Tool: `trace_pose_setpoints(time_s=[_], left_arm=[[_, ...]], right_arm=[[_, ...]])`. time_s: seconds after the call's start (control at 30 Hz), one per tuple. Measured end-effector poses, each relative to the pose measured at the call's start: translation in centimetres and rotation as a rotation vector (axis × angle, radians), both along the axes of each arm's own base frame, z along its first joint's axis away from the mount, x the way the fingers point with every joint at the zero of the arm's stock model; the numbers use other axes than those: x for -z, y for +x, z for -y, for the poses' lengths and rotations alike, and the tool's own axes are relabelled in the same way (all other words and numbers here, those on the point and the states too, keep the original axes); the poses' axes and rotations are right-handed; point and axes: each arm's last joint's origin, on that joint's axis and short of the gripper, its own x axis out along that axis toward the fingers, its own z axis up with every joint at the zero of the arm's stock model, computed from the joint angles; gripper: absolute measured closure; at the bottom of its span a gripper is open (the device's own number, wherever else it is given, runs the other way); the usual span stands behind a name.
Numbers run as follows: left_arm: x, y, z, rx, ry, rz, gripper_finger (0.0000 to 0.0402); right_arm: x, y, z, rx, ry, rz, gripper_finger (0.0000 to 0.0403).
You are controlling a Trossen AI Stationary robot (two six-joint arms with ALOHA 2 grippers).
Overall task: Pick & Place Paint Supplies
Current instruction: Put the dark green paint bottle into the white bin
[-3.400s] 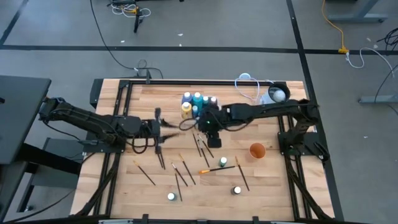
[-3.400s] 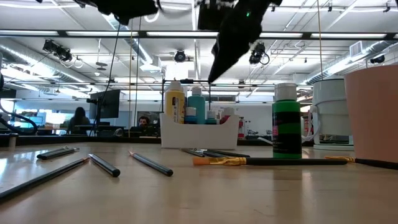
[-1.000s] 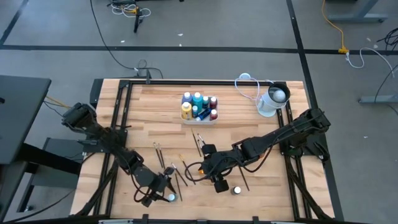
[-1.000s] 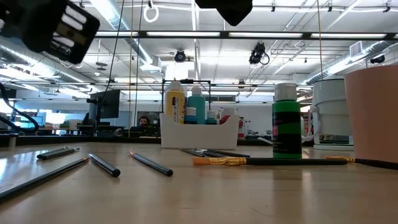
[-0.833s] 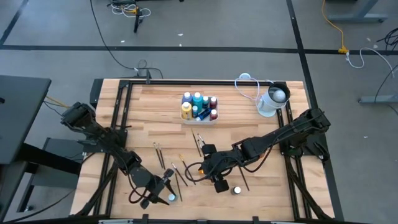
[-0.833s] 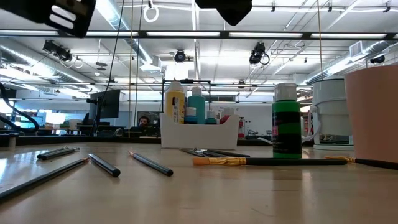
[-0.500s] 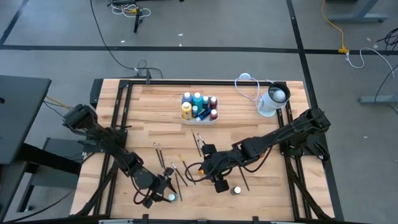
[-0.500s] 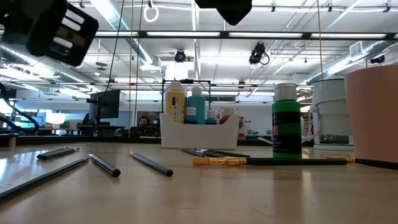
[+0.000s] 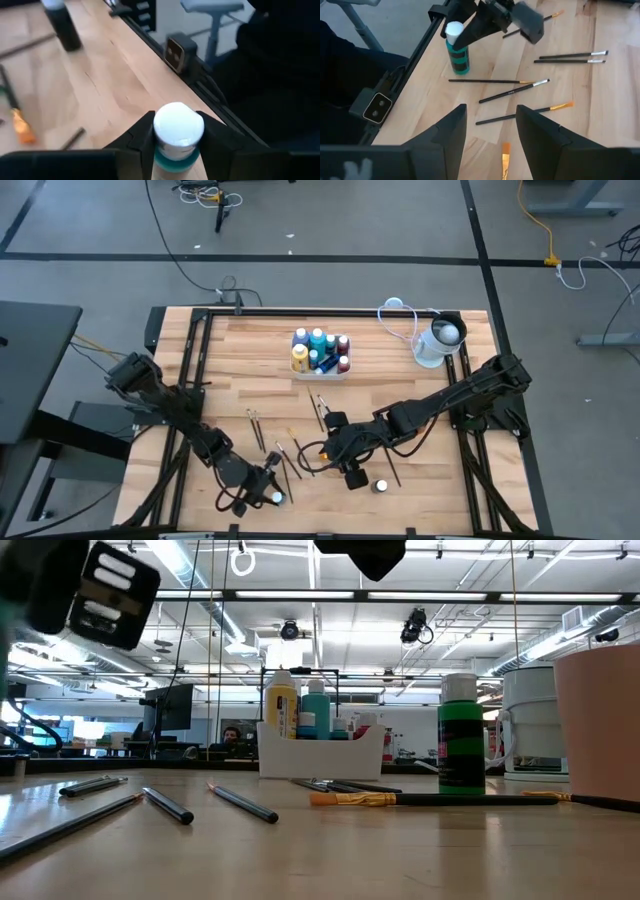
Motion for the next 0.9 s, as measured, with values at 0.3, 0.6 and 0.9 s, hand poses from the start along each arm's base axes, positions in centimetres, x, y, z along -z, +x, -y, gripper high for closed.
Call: trace_pose_setpoints(time_s=[0.3, 0.6, 0.9], left_arm=[[-3.6, 0.4, -1.8, -0.143, 0.251, 0.280, 0.0277], [-8.1, 4.1, -10.4, -0.381, 0.158, 0.357, 0.0277], [-8.7, 7.2, -21.5, -0.759, 0.151, 0.294, 0.0275]], right_arm=[[-0.8, -2.9, 1.4, 0.041, -0.069, -0.140, 0.0227], [3.0, -8.6, 6.3, 0.207, 0.003, -0.014, 0.0227], [2.5, -12.1, 10.9, 0.319, 0.040, 0.217, 0.0227]])
